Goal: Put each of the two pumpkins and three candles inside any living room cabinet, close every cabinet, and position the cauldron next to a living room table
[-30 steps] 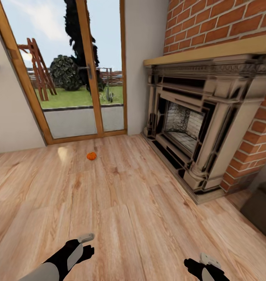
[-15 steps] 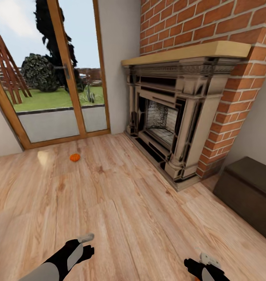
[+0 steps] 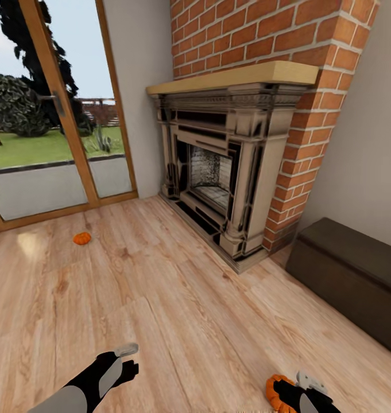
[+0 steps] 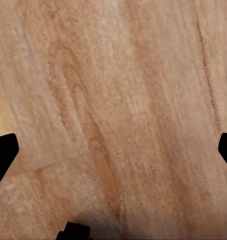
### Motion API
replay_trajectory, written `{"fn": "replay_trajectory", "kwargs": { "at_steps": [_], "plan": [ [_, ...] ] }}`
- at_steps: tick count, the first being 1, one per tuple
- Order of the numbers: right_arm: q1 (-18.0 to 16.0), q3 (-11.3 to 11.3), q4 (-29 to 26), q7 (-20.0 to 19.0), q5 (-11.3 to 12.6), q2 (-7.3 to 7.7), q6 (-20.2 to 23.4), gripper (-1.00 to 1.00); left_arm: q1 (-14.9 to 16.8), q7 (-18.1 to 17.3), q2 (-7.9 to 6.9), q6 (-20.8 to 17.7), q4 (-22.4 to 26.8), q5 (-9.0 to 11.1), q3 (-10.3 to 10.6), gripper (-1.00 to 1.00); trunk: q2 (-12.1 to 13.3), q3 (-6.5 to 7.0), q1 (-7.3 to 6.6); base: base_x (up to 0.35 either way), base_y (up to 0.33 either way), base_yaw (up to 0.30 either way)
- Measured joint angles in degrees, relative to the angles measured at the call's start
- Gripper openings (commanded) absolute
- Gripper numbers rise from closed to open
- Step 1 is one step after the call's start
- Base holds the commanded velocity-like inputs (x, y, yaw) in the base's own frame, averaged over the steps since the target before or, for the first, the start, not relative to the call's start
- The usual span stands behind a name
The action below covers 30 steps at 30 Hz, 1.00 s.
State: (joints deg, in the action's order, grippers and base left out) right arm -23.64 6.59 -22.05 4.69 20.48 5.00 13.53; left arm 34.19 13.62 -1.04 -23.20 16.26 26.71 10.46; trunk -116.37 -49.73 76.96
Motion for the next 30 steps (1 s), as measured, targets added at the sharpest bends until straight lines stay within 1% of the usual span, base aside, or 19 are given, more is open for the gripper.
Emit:
{"fn": "replay_trajectory", "kwargs": {
  "at_steps": [7, 30],
  "plan": [
    [0.0, 0.0, 0.02, 0.0, 0.0, 0.01, 0.03, 1.0, 0.0, 0.0, 0.05, 0.0, 0.0, 0.0, 0.05, 1.0, 0.0, -0.19, 0.0, -0.071, 0.0, -0.289],
    [0.0, 0.07, 0.06, -0.02, 0.0, 0.01, 0.07, 1.0, 0.0, -0.02, 0.04, 0.0, 0.0, 0.0, -0.1, 1.0, 0.0, -0.84, 0.0, -0.002, 0.0, -0.289]
  ]
}}
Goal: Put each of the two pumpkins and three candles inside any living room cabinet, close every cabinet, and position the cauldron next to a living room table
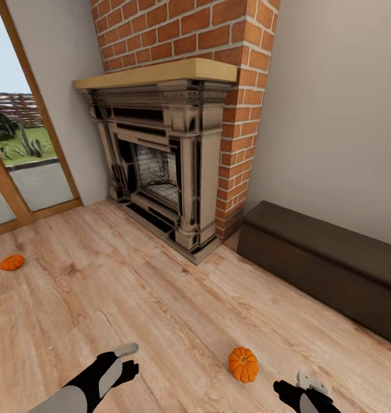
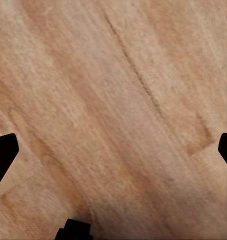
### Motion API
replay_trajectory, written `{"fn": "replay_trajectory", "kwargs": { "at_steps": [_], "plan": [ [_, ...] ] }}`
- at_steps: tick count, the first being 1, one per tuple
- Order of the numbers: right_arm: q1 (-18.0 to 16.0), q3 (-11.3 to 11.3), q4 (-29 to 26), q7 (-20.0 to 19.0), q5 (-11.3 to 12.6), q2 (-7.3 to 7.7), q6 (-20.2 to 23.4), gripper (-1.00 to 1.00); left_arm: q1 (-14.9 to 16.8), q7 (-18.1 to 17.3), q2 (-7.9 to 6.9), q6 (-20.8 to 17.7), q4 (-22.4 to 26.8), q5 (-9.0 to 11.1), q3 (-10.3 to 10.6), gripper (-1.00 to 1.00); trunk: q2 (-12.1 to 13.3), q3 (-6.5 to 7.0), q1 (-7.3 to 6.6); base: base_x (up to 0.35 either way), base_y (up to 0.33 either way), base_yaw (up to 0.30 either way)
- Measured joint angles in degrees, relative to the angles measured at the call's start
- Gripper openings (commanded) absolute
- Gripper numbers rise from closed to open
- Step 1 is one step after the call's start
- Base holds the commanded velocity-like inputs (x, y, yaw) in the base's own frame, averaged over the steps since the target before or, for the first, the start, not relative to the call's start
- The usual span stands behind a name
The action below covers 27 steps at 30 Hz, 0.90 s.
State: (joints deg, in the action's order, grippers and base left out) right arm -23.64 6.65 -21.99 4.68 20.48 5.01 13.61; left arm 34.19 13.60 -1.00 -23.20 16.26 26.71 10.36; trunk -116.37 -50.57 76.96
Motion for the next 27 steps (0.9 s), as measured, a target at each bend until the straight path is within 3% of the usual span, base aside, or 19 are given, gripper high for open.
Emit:
{"fn": "replay_trajectory", "kwargs": {
  "at_steps": [12, 23, 27],
  "plan": [
    [0.0, 0.58, 0.02, 0.0, 0.01, 0.0, -0.07, 1.0, 0.0, -0.06, -0.06, 0.0, 0.0, 0.0, 0.01, 1.0, 0.0, -0.33, 0.0, 0.0, 0.0, -0.289],
    [0.0, 0.81, -0.04, 0.01, 0.0, 0.0, -0.55, 1.0, 0.0, -0.07, -0.06, 0.0, 0.0, 0.0, 0.01, 1.0, 4.4, 1.31, -2.41, 0.0, 0.0, -0.268],
    [-0.02, 0.82, -0.04, 0.05, 0.0, 0.0, -1.02, 1.0, 0.0, -0.14, -0.05, 0.0, 0.0, 0.01, 0.01, 1.0, 4.41, 1.25, -2.42, 0.0, 0.0, -0.057]
  ]
}}
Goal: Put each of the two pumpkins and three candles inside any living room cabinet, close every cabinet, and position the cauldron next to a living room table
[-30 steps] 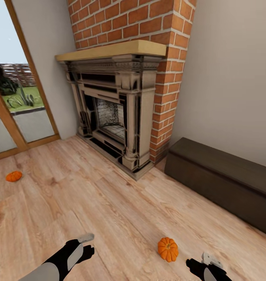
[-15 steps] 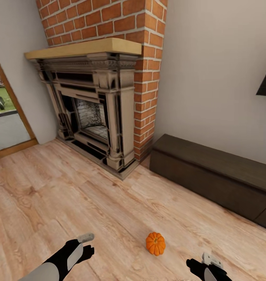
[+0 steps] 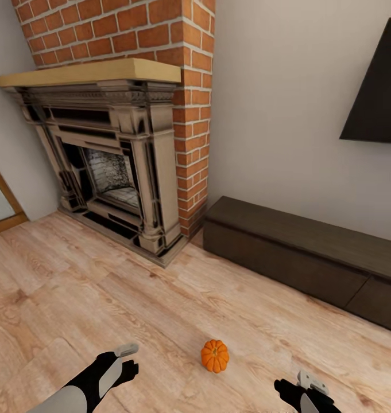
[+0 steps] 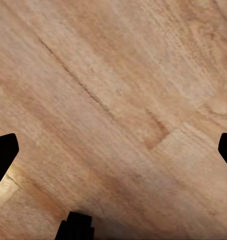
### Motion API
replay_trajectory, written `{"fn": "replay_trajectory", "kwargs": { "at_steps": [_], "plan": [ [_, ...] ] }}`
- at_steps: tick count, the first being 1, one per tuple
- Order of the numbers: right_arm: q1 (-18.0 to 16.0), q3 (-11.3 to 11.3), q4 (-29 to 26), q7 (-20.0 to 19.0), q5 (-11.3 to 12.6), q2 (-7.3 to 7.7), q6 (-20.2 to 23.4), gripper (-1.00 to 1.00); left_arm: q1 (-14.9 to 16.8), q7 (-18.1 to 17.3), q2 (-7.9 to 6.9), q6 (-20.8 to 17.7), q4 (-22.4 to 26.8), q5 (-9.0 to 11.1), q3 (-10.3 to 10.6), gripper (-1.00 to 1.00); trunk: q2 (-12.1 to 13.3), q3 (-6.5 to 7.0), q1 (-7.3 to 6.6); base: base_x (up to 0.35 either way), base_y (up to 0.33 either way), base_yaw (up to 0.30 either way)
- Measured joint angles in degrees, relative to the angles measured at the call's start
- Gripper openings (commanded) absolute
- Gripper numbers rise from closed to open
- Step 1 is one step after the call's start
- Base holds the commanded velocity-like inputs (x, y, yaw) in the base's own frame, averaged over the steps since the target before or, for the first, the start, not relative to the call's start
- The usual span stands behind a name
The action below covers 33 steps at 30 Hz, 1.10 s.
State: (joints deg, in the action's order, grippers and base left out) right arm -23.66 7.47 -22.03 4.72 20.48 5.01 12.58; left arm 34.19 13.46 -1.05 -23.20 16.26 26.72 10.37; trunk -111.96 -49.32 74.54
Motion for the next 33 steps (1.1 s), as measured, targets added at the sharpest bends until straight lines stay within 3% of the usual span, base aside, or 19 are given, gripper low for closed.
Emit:
{"fn": "replay_trajectory", "kwargs": {
  "at_steps": [33],
  "plan": [
    [0.02, 1.14, 0.12, -0.02, 0.0, 0.41, -0.2, 1.0, 0.0, 0.07, 0.02, 0.0, 0.0, -0.01, 0.08, 1.0, 0.0, -0.01, 0.0, 0.006, -0.005, -0.264]
  ]
}}
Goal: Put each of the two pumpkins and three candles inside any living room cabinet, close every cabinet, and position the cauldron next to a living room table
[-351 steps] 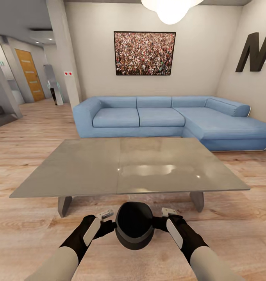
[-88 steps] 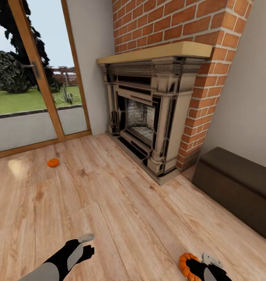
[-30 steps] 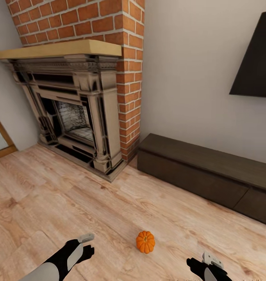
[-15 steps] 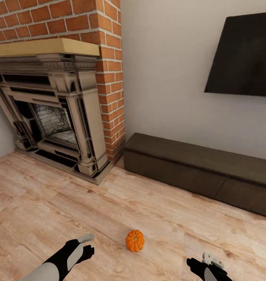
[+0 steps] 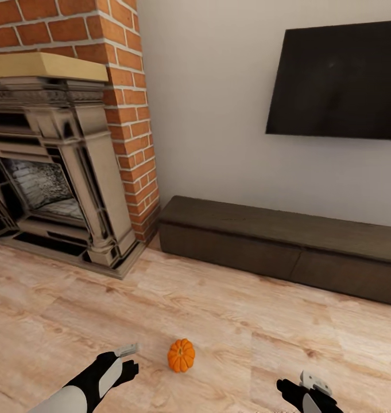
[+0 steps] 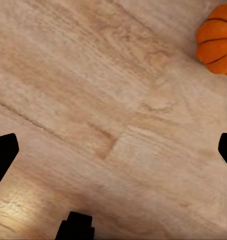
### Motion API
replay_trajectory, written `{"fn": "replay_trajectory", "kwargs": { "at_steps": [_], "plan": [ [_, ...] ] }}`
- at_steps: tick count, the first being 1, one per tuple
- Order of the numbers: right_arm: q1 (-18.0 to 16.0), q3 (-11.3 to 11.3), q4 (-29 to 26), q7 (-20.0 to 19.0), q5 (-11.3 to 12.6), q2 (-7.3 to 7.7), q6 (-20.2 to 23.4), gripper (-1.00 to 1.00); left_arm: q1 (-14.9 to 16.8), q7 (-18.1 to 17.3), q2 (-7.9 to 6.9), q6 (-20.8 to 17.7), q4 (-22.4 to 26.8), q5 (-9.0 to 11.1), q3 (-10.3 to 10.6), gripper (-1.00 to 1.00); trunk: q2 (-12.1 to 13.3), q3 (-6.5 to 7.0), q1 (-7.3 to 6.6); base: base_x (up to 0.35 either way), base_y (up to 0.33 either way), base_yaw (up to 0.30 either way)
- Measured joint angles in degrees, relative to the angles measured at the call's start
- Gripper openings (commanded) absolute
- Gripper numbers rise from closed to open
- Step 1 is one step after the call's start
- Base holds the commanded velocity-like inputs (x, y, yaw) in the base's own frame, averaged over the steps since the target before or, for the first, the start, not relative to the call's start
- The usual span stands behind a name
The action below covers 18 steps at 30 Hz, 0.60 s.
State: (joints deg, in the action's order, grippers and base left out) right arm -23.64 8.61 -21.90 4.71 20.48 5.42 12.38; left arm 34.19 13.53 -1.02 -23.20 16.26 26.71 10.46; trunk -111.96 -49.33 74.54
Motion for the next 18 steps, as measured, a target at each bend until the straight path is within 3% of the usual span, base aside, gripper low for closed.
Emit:
{"fn": "replay_trajectory", "kwargs": {
  "at_steps": [7, 18],
  "plan": [
    [0.0, 0.01, 0.01, 0.03, 0.0, 0.03, -0.07, 1.0, 0.0, 0.0, -0.03, 0.0, 0.0, 0.0, 0.0, 1.0, 0.0, 0.0, 0.0, 0.156, -0.124, -0.28],
    [0.0, 0.01, 0.02, 0.04, 0.0, 0.03, -0.08, 1.0, 0.0, 0.09, -0.03, 0.0, 0.0, 0.0, 0.0, 1.0, 0.0, 0.0, 0.0, 0.207, -0.209, -0.28]
  ]
}}
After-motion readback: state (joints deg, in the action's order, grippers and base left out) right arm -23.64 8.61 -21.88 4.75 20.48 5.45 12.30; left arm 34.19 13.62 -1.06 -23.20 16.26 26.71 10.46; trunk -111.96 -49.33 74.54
